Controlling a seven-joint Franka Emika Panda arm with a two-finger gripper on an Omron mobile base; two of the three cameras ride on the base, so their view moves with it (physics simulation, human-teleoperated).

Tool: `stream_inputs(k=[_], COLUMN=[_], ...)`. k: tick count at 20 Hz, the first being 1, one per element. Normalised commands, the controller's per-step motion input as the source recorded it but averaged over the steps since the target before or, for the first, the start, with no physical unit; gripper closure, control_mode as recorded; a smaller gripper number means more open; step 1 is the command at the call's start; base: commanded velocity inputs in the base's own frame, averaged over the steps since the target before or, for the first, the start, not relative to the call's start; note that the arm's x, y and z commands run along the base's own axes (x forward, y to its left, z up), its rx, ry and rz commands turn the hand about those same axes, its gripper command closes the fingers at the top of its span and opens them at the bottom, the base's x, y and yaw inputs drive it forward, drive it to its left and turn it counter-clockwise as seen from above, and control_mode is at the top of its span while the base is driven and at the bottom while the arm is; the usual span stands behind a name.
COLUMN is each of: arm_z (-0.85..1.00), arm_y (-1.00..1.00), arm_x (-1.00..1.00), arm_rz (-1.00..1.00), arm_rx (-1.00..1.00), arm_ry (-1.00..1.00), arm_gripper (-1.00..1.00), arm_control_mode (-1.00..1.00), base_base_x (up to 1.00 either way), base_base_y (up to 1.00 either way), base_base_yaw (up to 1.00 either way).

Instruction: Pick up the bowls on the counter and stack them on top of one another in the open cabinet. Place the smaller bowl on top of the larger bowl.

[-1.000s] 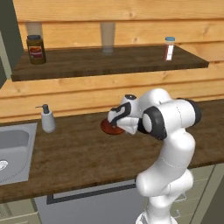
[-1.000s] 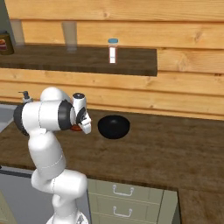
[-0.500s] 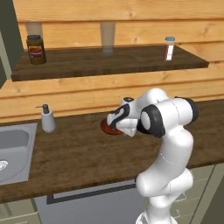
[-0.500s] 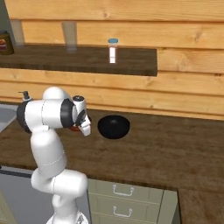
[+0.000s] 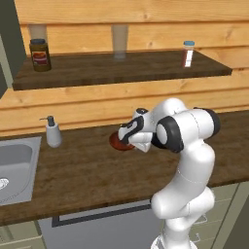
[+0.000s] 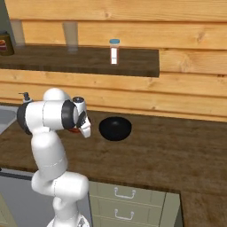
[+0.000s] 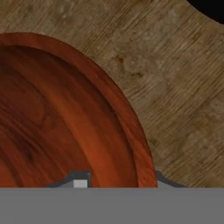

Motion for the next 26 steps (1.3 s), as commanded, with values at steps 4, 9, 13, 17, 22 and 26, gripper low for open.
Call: stream_inputs(k=[4,9,13,17,22,26], arm_z=[0.18,0.55,0.59,0.62,0.66,0.53], arm_y=[0.00,0.00,-0.05,-0.15,-0.35,-0.49], arm_x=[-0.05,-0.27,-0.26,-0.29,-0.41,-0.31], arm_rz=[-0.06,-0.09,-0.08,-0.04,-0.03,-0.03], arm_rx=[0.00,0.00,0.02,0.06,0.09,0.06], arm_ry=[-0.07,-0.15,-0.17,-0.20,-0.15,-0.04], arm_gripper=[1.00,1.00,1.00,1.00,1.00,1.00], arm_control_mode=[-1.00,-1.00,-1.00,-1.00,-1.00,-1.00], base_base_x=[0.00,0.00,0.00,0.00,0.00,0.00], base_base_y=[0.00,0.00,0.00,0.00,0.00,0.00], base_base_yaw=[0.00,0.00,0.00,0.00,0.00,0.00])
